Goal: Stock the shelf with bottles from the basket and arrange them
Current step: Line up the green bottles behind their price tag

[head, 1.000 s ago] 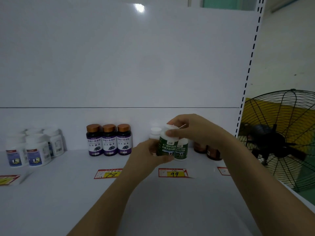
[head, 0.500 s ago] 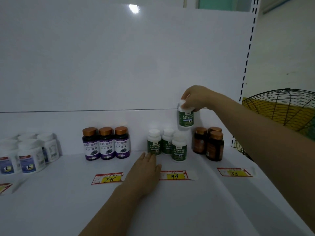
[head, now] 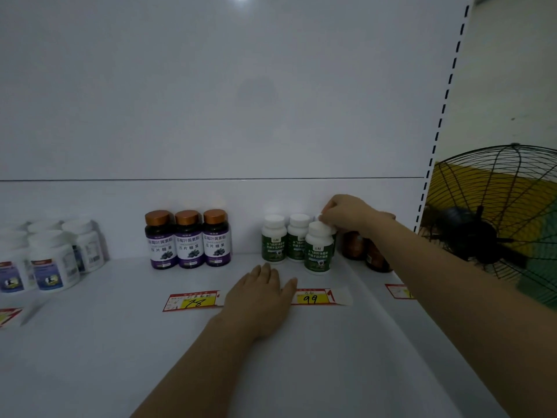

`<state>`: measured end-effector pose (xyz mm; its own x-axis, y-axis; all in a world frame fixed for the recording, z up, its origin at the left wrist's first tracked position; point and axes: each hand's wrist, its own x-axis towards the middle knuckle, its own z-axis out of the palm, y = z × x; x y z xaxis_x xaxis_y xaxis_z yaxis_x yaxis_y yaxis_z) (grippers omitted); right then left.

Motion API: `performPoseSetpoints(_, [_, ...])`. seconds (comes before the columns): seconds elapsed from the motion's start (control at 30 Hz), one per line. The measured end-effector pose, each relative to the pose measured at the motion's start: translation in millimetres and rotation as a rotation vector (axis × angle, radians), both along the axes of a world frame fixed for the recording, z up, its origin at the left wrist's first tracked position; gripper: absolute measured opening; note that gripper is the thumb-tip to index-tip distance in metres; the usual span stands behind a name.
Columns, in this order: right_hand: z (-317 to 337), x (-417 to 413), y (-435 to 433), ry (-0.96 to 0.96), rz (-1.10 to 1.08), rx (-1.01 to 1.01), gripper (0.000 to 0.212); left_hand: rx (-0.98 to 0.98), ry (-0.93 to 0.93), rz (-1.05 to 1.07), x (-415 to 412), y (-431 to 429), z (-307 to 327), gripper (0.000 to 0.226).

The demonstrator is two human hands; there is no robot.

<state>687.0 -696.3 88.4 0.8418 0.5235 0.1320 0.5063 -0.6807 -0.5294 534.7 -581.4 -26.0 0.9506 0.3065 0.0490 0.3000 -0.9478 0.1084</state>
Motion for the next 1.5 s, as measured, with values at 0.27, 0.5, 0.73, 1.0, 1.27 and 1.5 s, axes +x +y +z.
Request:
performPoseSetpoints(0.27, [19.3,-4.7,-30.3,-0.165,0.044,-0.012,0.030,0.247,0.094,-0.012,-9.5,-4.1,14.4,0.060])
performPoseSetpoints(0.5, [48.6,10.4,-100.6,-0.264,0.077,-0.053,0.026,0.355,0.051,0.055,-14.6,-20.7,38.9,0.064])
performPoseSetpoints(0.73, [33.3,33.4,-125.8,-0.233,0.201,-0.045,0.025,0.415,0.104,0.198,-23.0,-48.0,50.4,0.050])
performPoseSetpoints(1.0, [6.7,50.4,-122.8,-0.215,0.291,-0.186,0.040,0.049,-0.131,0.074,30.5,-134.6,40.1,0.074])
performPoseSetpoints(1.27, [-21.8,52.7,-115.7,-0.227,0.276,-0.052,0.036,-0.037,0.018,0.127,63.9,-172.1,21.5,0.094])
performPoseSetpoints(1.5, [-15.7,41.7,-125.8,-0.228,0.296,0.143,0.035,0.068,0.052,0.131,66.8,-171.7,15.7,0.098])
